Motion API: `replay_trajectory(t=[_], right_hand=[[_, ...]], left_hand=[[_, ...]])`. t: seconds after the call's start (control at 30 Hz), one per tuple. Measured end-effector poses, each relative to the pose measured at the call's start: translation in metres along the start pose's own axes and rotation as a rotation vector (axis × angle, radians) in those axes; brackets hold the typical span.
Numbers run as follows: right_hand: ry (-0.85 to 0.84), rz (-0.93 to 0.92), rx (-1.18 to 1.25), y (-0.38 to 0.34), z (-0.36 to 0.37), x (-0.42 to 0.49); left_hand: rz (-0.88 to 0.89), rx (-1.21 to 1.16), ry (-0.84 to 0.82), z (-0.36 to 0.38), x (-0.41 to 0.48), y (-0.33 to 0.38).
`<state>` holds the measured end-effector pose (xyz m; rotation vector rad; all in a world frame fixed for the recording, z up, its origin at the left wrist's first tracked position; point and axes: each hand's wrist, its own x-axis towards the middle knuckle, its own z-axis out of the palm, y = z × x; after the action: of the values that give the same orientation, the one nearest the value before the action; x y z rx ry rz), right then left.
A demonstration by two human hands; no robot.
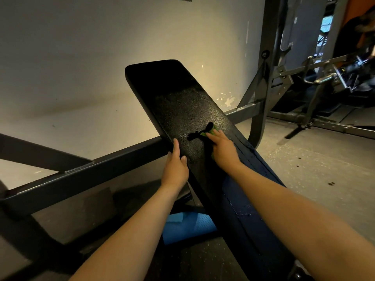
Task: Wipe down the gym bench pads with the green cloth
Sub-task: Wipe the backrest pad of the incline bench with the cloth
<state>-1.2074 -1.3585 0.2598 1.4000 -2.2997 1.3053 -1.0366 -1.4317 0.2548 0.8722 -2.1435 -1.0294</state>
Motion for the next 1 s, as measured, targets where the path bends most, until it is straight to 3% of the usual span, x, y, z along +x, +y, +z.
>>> replay_trajectory(t=[0.1,0.23,0.37,0.57,0.77,0.87,0.93,1.0], right_hand=[[-0.019,0.047,0.069,-0.017,0.005,-0.003],[-0.222,-0.158,0.130,-0.037,0.013,-0.016],[-0.218,-0.299,0.058,-0.019,0.015,-0.017],[-0.093,-0.166,-0.055,0.019,-0.001,0.014],[0.015,0.151,-0.033,0.064,-0.029,0.037],[0.005,-0.014,0.049,0.042,-0.021,0.029],[-0.102,-0.222,0.061,0.030,-0.014,0.021],[-0.159,-0.309,0.030,0.037,-0.010,0.025]], left_hand=[[-0.035,0.106,-0.025,-0.001,0.000,0.008],[-0.026,0.261,0.025,-0.006,0.016,0.022],[-0.041,0.284,0.042,0.008,0.015,0.019],[-0.071,0.501,0.105,0.022,0.011,0.029],[0.093,0.794,0.037,0.024,0.024,0.046],[0.038,0.798,-0.026,0.039,0.037,0.062],[0.045,0.866,0.021,0.048,0.037,0.059],[0.084,0.898,0.080,0.053,0.035,0.053]])
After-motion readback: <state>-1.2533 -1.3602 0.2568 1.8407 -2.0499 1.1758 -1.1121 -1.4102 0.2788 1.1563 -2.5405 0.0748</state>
